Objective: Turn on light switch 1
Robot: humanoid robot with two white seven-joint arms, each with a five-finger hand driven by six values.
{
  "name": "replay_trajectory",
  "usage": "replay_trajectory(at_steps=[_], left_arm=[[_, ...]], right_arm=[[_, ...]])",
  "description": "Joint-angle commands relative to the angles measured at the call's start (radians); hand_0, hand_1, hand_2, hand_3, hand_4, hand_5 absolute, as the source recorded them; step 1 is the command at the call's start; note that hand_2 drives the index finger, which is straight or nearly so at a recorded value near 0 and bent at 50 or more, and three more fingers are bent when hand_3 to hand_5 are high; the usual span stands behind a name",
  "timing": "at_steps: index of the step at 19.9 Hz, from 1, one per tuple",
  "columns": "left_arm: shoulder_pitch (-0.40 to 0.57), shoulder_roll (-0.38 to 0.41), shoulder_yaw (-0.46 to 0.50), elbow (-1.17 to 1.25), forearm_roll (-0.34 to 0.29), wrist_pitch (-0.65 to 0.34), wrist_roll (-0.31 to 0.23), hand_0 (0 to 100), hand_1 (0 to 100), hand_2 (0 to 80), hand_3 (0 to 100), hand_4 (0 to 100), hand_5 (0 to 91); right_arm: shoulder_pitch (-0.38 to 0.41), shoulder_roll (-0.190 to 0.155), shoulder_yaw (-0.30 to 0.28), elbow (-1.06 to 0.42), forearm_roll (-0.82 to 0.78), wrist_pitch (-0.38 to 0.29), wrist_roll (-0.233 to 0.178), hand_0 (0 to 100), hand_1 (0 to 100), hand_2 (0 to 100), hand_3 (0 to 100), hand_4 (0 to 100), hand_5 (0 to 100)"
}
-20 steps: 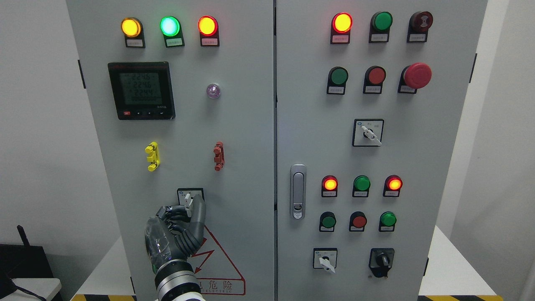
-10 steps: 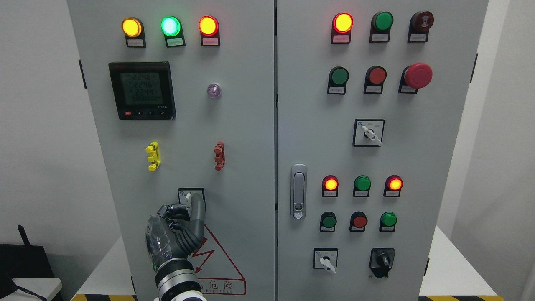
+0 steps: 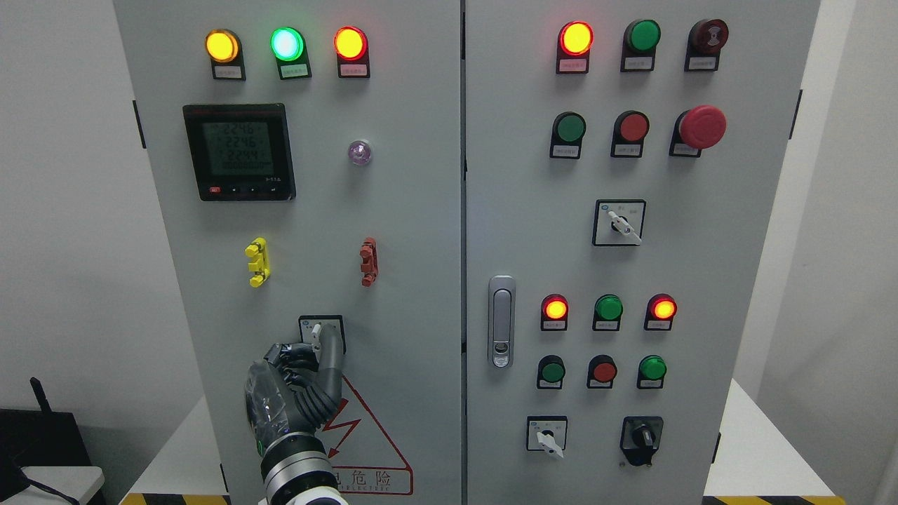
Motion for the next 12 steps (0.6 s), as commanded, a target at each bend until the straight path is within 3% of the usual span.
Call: replay_trajectory(at_steps=[1,12], left_arm=[[-0.002,0.0,0.0,0.001,0.001,0.004,-0.001,31,43,59.6,76,88,82.0],[-0.003,0.0,0.0,-0.001,0.001,0.003,-0.003,36,40,60.5,76,88,82.0]], right_arm=[[0.0,0.0,0.0,0.0,-0.018,0.001,-0.001,12,39,0,0,0,0],[0.0,0.0,0.0,0.0,-0.017,0.001,-0.001,12,39,0,0,0,0]])
